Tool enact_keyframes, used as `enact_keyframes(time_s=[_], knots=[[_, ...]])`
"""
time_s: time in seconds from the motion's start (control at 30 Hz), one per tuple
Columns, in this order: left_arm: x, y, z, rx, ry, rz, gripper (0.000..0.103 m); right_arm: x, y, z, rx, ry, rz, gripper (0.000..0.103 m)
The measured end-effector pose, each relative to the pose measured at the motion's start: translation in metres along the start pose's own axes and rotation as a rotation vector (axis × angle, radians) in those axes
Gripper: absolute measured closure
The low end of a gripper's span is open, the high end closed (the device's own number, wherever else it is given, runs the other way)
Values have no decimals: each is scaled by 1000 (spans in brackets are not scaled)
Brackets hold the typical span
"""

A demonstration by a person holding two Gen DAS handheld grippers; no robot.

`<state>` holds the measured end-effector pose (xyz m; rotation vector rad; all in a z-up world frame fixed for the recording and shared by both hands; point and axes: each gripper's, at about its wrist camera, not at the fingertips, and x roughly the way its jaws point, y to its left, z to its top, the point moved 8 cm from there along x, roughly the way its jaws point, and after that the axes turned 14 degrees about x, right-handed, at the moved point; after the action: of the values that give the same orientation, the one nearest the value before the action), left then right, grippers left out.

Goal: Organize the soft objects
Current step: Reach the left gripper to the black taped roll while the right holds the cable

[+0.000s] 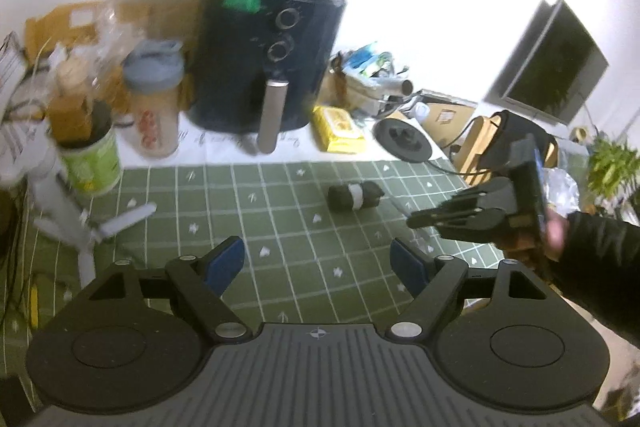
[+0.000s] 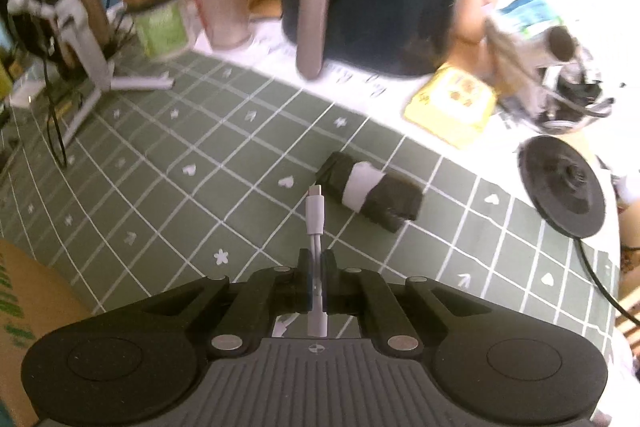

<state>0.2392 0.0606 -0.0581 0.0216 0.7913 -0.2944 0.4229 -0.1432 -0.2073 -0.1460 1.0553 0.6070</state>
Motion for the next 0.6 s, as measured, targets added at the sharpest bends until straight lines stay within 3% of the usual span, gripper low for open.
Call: enact_keyframes(time_s=[0.17,0.6], knots=[[21,-4,17,77,-8,-14,23,-33,-9,-5,73,-69,1,97],[96,-26,46,309,-7,-61,23,-86,-25,-45,232,-143,-49,97]])
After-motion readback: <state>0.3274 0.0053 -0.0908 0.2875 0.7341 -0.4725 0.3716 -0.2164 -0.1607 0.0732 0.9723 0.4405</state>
